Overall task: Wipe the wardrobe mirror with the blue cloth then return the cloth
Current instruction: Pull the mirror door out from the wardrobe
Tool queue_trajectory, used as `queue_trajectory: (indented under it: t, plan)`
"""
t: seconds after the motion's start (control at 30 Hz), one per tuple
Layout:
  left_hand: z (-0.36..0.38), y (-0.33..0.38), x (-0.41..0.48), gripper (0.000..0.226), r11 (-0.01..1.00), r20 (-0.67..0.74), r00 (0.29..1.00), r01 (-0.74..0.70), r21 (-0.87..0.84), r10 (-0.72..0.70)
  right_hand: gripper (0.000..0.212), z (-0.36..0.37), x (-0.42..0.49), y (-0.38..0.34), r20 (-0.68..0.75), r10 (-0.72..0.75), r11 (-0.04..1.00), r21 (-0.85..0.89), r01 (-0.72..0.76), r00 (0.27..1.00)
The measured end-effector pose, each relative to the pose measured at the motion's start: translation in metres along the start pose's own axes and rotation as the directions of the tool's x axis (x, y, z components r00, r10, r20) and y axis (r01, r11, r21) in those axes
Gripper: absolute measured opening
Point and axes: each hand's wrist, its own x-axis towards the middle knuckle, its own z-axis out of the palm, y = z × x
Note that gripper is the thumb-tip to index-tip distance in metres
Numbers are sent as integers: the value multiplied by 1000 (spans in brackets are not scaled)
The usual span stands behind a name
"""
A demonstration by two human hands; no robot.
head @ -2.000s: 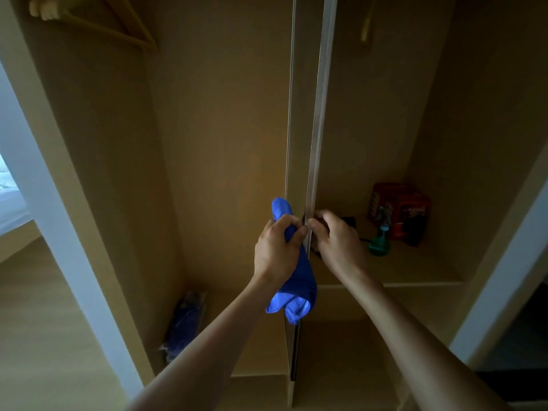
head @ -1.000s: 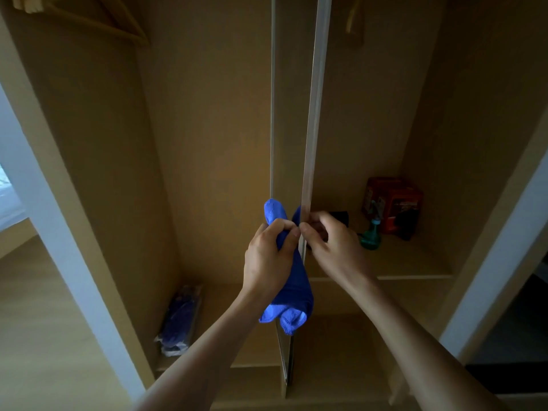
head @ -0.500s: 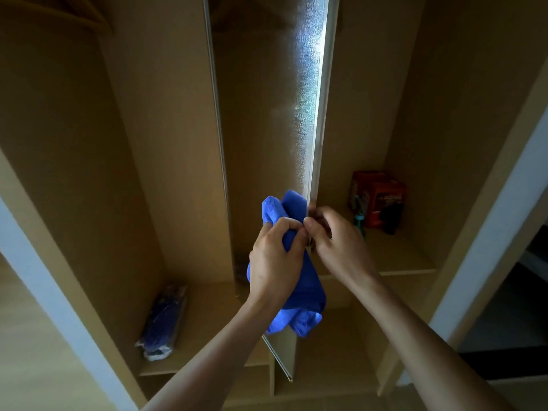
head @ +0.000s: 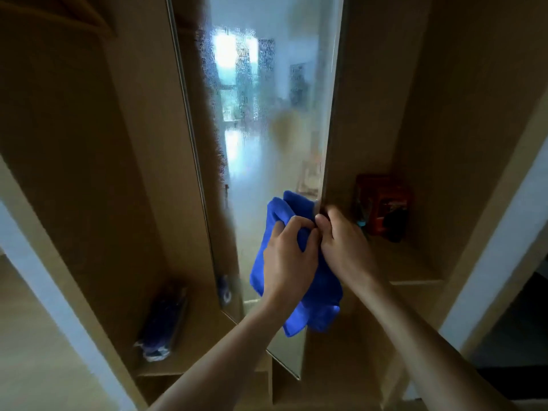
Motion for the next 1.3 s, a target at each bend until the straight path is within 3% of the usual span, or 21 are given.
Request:
queue_trajectory:
  t: [0.3, 0.7, 0.9, 1.3]
  plan:
    - [12, -6, 6, 15, 1000, 15, 1000, 6, -9, -5, 17, -6, 21, 14, 3, 35, 999, -6, -35, 999]
    - [-8, -40, 3, 15, 998, -89, 994, 60, -27, -62, 24, -9, 45, 23, -21, 57, 998, -23, -57, 998]
    - [-38, -62, 7, 14, 986, -166, 976, 154, 66, -141, 28, -9, 58, 27, -22, 74, 996, -46, -75, 997]
    - [-84, -81, 27, 13, 953, -325, 930, 241, 185, -172, 31, 3, 78, 41, -88, 99, 993, -63, -105, 991]
